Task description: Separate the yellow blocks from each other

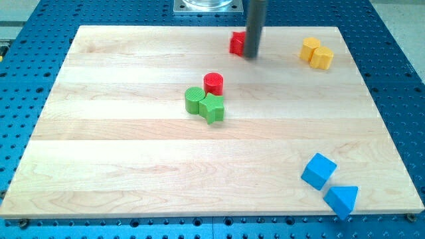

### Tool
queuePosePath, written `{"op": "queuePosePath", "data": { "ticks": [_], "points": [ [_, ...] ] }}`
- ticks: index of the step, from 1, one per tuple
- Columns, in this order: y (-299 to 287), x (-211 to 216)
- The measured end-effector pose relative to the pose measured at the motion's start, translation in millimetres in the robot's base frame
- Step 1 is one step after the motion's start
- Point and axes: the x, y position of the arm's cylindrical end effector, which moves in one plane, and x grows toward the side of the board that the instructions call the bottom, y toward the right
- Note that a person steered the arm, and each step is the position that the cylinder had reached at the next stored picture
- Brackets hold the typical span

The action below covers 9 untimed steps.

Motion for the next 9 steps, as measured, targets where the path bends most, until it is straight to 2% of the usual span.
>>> {"op": "queuePosePath", "data": {
  "ticks": [1, 2, 3, 4, 5, 6, 7, 8, 9],
  "points": [
    [7, -8],
    [30, -41],
    [96, -67],
    [227, -40],
    [238, 4],
    [149, 37],
    [90, 12],
    [129, 29],
    [135, -11]
  ]
}}
